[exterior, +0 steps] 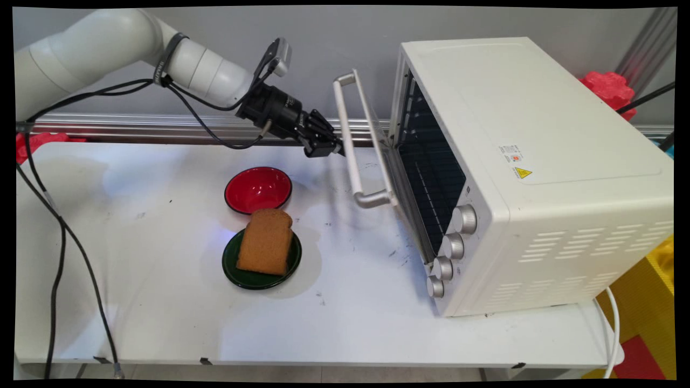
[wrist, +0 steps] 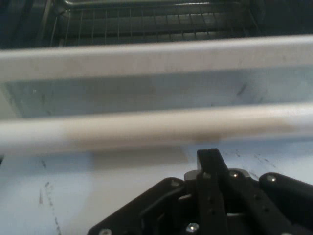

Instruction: Close the oven

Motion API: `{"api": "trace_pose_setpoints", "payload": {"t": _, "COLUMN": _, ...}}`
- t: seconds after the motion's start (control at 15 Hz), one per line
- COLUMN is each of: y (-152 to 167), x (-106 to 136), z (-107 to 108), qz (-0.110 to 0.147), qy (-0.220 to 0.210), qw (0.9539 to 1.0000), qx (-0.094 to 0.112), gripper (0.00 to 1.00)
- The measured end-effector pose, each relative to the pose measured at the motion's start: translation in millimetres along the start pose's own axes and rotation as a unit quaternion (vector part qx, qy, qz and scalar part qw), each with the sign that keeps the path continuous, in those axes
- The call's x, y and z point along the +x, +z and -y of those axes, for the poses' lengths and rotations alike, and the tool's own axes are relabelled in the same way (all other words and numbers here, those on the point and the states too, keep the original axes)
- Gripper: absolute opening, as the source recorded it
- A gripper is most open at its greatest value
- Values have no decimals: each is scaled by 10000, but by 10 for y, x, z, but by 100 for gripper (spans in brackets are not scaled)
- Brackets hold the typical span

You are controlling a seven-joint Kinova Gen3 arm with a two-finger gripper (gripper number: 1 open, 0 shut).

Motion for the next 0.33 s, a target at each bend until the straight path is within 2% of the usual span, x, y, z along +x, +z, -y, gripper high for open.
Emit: {"api": "trace_pose_setpoints", "payload": {"t": 0.33, "y": 19, "x": 52, "z": -8, "qz": -5, "qy": 11, "qw": 10000, "qx": 7, "gripper": 0}}
